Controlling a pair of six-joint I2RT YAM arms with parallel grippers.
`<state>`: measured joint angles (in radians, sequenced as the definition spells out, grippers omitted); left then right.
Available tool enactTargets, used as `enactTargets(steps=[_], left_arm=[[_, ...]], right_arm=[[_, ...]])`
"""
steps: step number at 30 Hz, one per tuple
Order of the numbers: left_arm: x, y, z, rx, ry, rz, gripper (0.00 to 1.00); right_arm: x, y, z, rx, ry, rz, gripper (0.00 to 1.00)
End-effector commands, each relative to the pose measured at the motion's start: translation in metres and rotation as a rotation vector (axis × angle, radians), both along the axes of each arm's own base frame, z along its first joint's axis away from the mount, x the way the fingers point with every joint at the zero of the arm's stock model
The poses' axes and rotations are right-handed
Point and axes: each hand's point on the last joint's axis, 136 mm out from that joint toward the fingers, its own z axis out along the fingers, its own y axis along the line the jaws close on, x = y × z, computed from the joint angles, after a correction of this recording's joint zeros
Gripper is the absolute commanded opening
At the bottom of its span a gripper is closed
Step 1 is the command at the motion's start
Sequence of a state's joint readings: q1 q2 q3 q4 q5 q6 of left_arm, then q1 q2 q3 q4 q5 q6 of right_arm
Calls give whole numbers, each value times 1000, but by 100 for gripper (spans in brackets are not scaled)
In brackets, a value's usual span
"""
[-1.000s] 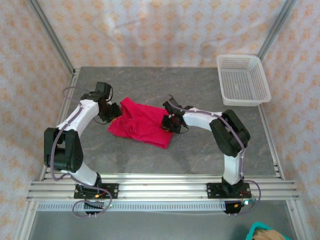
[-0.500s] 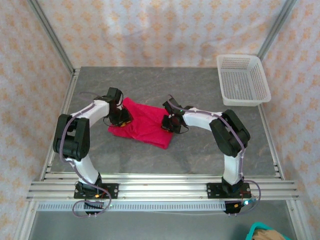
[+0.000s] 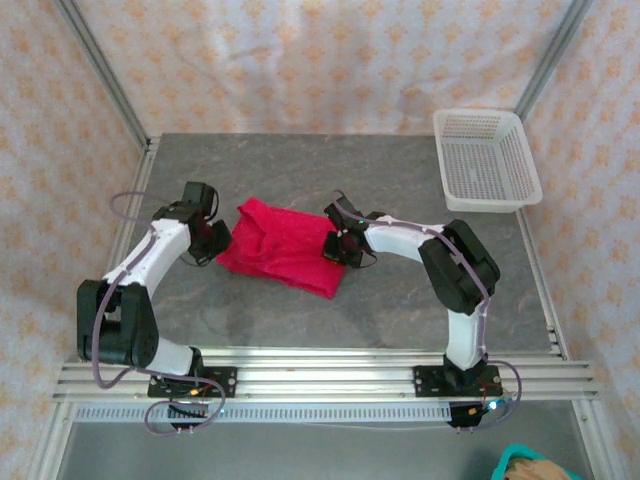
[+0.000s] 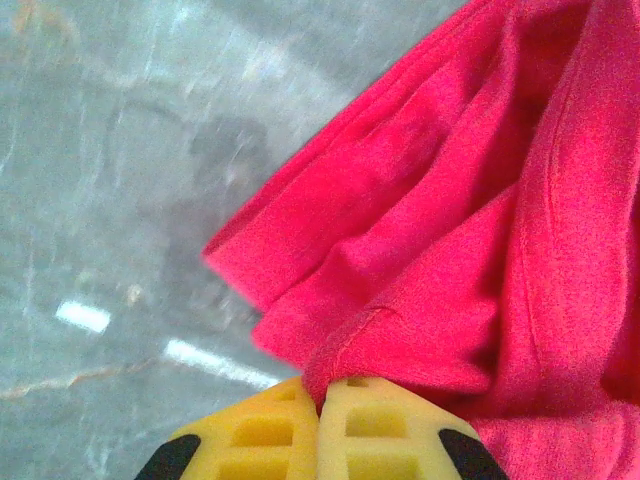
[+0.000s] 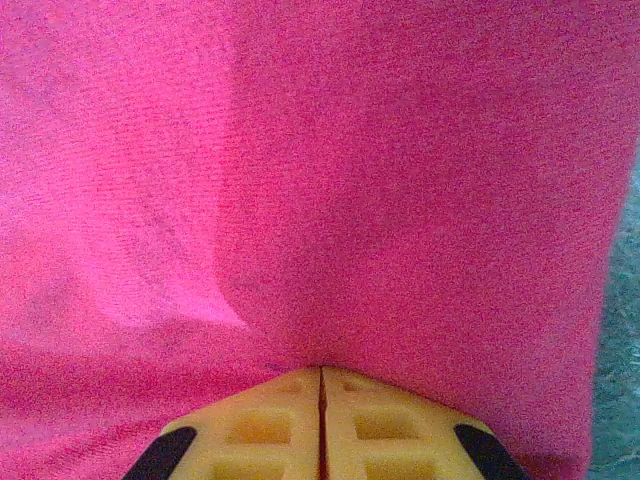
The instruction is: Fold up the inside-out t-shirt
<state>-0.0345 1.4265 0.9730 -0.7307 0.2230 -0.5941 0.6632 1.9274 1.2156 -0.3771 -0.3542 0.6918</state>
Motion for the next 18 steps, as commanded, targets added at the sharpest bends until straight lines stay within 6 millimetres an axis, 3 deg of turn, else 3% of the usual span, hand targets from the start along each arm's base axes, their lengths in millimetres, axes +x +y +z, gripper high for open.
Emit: enactTargets(steps=[1,2,6,9,11,14,18], left_arm=[[-32,13,-27,58,123,50,0],[-34,13,-30,60,133,52,1],[-33,19,-29,92,149,57,23],[-26,33,-5,193,99,60,42],[-16,29,16,203,21,37,50],[3,-9,36,75,-92,-61,54],[17,-59,38,-27,-106,-185,54]], right_arm=[[-24,-34,-28,-152,83,-26,11],[-23,-33,-26,-151,79,-23,10],[-18,-30,-16,-147,62,-2,10],[-15,-25,-10,-128,52,6,11],[-13,-22,-8,-118,51,8,11],[-14,-20,-11,-113,59,11,11],[-15,-18,-13,-109,65,14,11]])
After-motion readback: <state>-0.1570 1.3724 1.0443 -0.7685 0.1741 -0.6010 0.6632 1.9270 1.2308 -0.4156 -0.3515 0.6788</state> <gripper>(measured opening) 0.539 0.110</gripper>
